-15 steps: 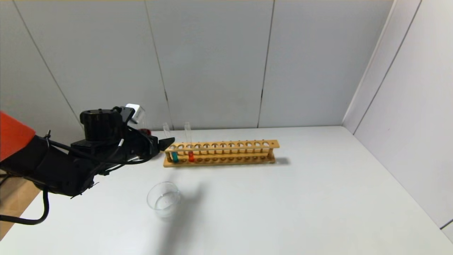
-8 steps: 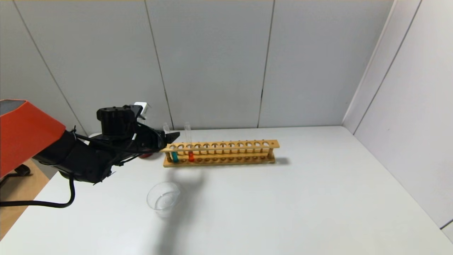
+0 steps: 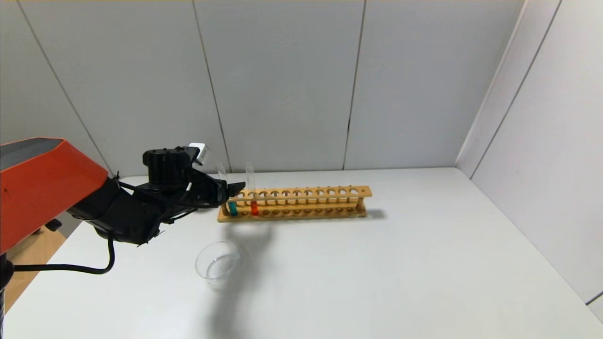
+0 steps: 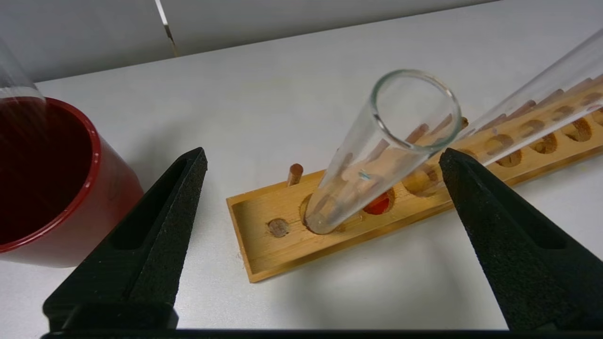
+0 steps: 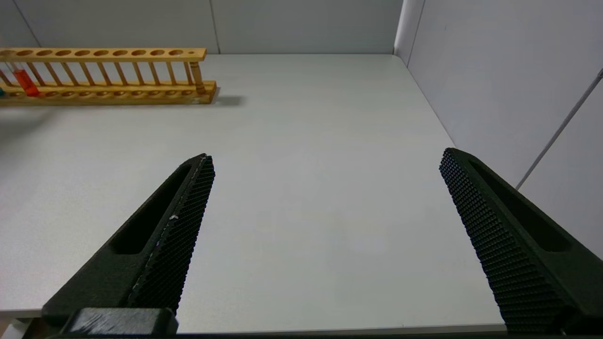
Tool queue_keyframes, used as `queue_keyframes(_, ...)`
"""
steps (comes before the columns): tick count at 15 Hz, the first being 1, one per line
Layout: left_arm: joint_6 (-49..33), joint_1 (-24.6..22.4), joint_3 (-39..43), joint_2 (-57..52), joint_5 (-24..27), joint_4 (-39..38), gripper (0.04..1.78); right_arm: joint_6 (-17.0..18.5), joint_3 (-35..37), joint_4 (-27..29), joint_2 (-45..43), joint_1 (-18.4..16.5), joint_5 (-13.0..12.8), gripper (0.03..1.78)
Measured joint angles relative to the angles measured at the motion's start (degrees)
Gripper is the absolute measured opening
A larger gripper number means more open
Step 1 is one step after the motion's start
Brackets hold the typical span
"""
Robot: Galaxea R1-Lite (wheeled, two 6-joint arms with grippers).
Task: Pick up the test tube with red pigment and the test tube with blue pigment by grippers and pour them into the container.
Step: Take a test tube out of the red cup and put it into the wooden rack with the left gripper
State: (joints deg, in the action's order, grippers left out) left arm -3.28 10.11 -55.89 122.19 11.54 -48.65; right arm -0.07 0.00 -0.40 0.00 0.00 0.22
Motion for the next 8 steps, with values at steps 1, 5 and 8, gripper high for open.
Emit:
queue_keyframes(1,0.0,0.1,0.0,0.2,0.0,0.0,1.72,0.0,0.0,0.0,0.0,0.0,0.0,1.75)
queue_keyframes(5,0.0,0.7,-0.1,1.1,0.0,-0.1,1.39,0.0,0.0,0.0,0.0,0.0,0.0,1.75)
queue_keyframes(8,0.0,1.6,-1.2,1.9,0.0,-0.1,0.87,0.0,0.0,0.0,0.0,0.0,0.0,1.75)
